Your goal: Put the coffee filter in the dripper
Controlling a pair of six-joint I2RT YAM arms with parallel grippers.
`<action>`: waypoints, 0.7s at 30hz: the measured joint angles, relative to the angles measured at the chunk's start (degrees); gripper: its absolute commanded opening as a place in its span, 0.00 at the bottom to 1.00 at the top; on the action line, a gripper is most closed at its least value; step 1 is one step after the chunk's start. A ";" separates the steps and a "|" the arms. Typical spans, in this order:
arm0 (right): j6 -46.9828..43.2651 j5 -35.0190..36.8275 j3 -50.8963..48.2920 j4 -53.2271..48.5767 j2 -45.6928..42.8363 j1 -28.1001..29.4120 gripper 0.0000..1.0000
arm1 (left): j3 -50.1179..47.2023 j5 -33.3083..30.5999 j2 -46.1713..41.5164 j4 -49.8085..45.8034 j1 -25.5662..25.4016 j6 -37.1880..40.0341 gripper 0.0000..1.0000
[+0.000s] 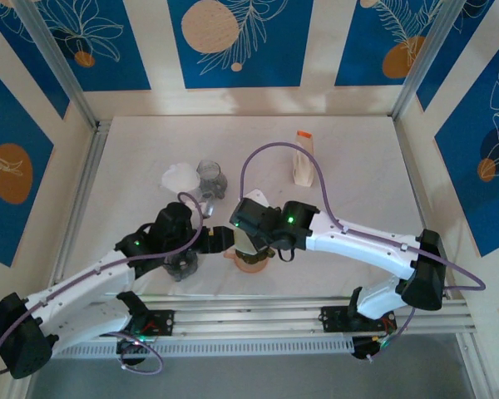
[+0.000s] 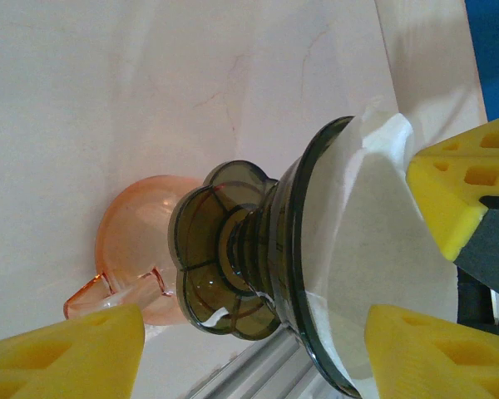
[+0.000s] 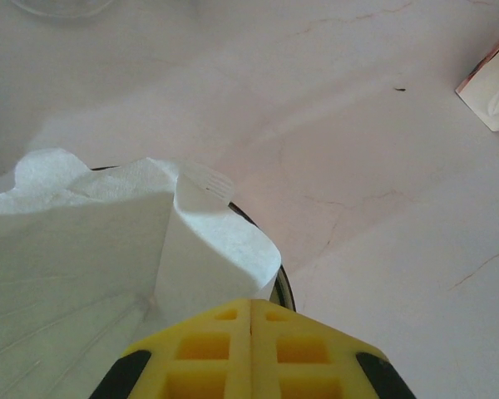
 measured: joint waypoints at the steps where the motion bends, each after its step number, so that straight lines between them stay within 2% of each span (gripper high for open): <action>1: 0.00 0.00 -0.04 0.00 0.00 0.02 0.00 | -0.02 -0.09 0.09 0.02 -0.11 0.00 0.71; 7: 0.02 0.00 -0.04 0.22 0.00 0.39 0.00 | -0.15 -0.44 0.35 0.04 -0.31 -0.02 0.71; 9: 0.24 0.02 -0.04 0.15 0.00 0.39 0.10 | -0.22 -0.44 0.37 0.04 -0.35 -0.04 0.71; 11: 0.55 0.52 -0.04 -0.17 0.00 0.39 0.29 | -0.26 -0.46 0.37 0.02 -0.44 -0.09 0.71; 13: 0.81 1.01 -0.02 -0.48 -0.31 0.39 0.38 | -0.28 -0.48 0.42 0.04 -0.52 -0.13 0.71; 15: 1.18 1.14 -0.02 -0.72 -1.29 0.17 0.37 | -0.31 -0.52 0.46 0.02 -0.52 -0.15 0.71; 21: 1.60 -2.80 -0.04 -0.22 -5.62 -4.13 0.19 | -0.33 -0.90 0.66 0.02 -0.57 -0.15 0.71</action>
